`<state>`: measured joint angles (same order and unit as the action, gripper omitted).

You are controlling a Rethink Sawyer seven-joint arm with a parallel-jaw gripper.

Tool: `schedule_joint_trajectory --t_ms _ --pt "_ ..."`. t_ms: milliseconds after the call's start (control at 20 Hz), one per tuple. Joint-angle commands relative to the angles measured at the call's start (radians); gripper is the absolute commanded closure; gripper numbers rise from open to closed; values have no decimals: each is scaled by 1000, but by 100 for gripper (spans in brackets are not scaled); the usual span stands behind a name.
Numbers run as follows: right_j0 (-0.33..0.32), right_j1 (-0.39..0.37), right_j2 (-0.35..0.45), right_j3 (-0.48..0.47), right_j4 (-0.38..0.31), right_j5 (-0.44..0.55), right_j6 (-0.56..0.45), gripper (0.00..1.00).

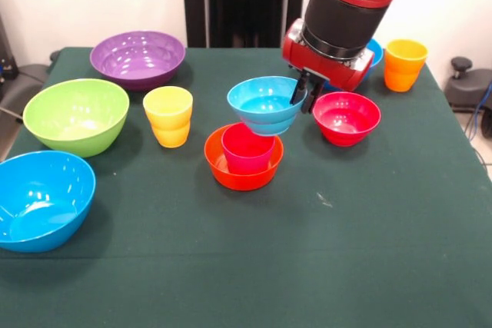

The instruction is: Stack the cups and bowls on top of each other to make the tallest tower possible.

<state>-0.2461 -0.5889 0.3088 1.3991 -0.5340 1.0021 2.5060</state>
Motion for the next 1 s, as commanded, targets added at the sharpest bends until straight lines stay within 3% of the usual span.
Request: schedule_joint_trajectory --t_ms 50,450,1000 --pt "5 49 -13 -24 -73 -48 -98 100" --pt "-36 53 25 -11 -59 -45 -191 100" --pt "-59 54 52 -3 -70 -66 -237 100"
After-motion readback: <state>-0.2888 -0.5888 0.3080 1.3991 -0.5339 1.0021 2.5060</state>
